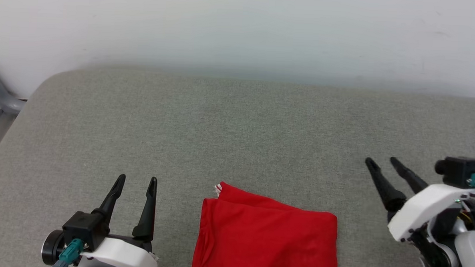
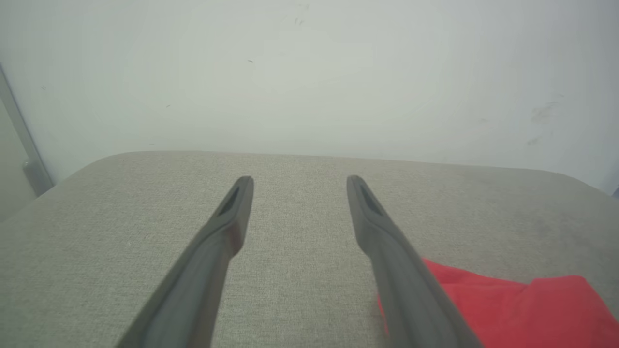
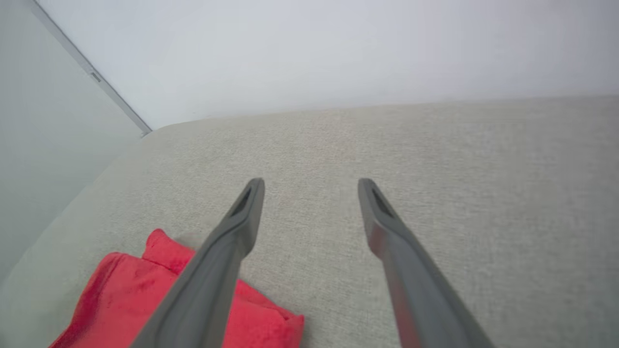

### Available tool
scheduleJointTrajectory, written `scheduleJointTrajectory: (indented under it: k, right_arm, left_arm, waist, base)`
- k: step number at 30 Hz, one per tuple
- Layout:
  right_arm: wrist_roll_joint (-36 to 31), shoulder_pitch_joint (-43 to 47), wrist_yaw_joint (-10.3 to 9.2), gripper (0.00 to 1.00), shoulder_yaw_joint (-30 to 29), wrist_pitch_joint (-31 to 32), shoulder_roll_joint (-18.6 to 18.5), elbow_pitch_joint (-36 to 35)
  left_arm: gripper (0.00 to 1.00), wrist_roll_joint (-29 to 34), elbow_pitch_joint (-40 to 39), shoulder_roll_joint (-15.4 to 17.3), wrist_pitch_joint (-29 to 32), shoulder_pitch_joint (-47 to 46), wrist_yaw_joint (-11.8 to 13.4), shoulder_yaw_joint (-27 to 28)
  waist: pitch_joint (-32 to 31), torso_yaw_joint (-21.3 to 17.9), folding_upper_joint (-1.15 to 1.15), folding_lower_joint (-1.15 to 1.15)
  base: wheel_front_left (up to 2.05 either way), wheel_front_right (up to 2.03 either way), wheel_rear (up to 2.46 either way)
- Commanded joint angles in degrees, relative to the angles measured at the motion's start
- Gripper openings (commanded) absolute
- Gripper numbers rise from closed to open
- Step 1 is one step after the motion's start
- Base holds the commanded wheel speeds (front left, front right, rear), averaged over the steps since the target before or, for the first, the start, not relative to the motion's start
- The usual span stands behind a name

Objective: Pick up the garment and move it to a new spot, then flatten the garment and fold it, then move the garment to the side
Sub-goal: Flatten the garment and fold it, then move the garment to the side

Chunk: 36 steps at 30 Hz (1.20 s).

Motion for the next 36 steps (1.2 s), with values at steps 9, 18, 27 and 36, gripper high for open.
scheduleJointTrajectory:
  k: [9, 18, 27, 36]
  right_arm:
    - [-15.08, 9.9, 0.0, 1.0, -10.97, -6.1, 2.14, -10.04]
    - [-22.83, 18.01, 0.0, 1.0, -13.26, -10.59, 5.46, -17.07]
    - [-24.58, 22.64, -0.01, 1.0, -13.95, -11.05, 8.78, -18.86]
    - [-23.52, 22.88, -0.01, 1.0, -15.21, -9.08, 9.73, -19.88]
  left_arm:
    - [1.0, 0.3, 0.2, 0.47, -0.16, 1.79, 1.64, 0.44]
    - [1.0, 0.69, 0.58, 1.09, -0.1, 2.87, 2.64, 0.49]
    - [1.0, 0.61, 1.86, 1.09, -0.21, 4.32, 3.28, 0.72]
    - [1.0, 0.17, 2.68, 0.61, -0.32, 4.05, 2.98, 1.03]
  waist:
    - [-2.57, -3.02, 0.0, 0.0]
    - [-3.75, -4.33, 0.0, 0.0]
    - [-4.86, -4.59, 0.0, 0.0]
    - [-4.83, -4.26, 0.0, 0.0]
  base:
    - [0.0, 0.0, 0.0]
    - [0.0, 0.0, 0.0]
    - [0.0, 0.0, 0.0]
    - [0.0, 0.0, 0.0]
